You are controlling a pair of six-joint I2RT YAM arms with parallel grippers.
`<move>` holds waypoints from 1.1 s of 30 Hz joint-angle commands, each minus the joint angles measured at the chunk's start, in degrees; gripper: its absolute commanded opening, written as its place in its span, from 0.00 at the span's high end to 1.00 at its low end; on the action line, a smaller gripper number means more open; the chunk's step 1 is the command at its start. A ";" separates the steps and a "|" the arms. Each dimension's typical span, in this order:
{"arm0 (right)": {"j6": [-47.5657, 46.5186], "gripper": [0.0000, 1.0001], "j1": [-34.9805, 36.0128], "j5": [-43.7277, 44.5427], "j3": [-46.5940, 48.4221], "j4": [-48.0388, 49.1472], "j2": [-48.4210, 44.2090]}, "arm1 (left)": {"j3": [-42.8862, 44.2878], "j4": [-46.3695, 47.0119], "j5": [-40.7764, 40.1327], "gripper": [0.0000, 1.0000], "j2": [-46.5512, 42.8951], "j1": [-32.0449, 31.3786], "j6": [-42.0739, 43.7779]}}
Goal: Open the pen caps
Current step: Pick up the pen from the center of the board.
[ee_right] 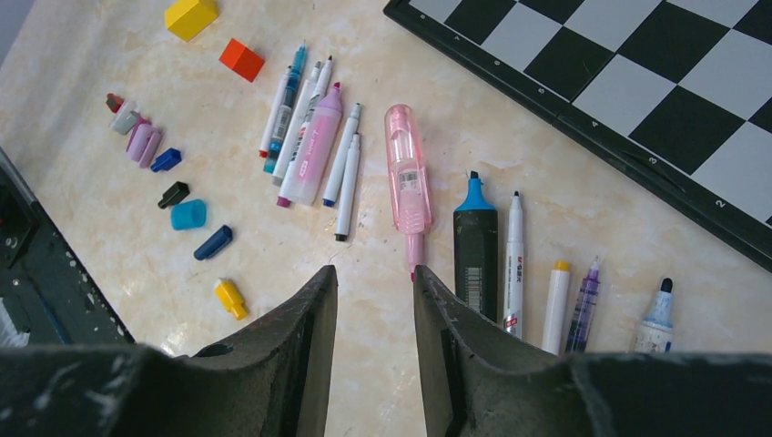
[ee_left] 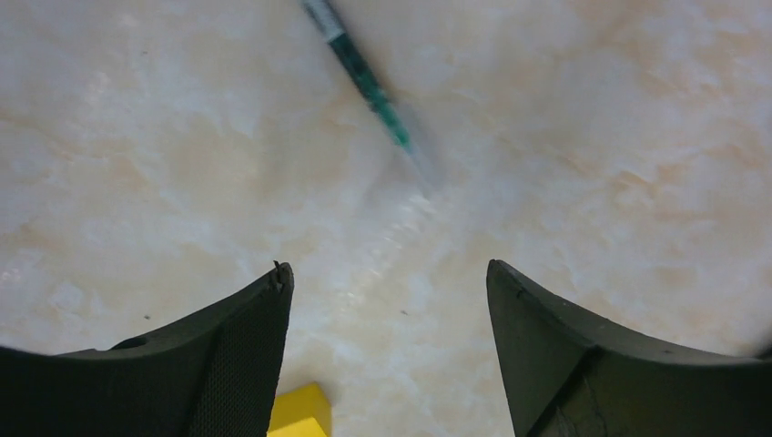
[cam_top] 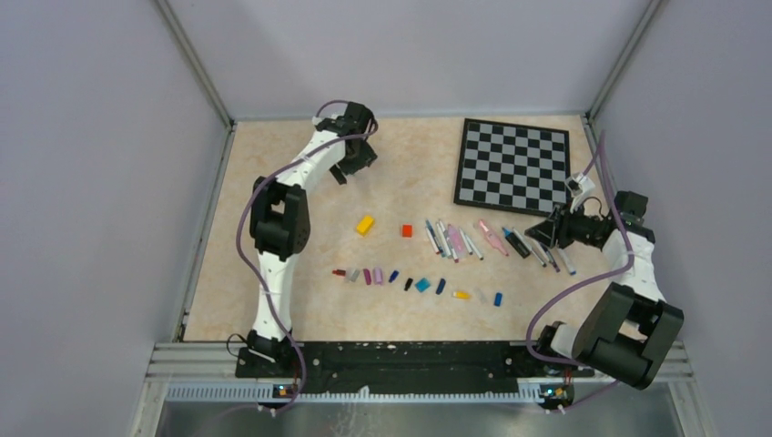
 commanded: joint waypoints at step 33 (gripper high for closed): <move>-4.13 0.64 -0.51 -2.05 -0.49 -0.79 -5.17 | 15.88 -3.73 6.33 0.59 14.93 9.85 0.45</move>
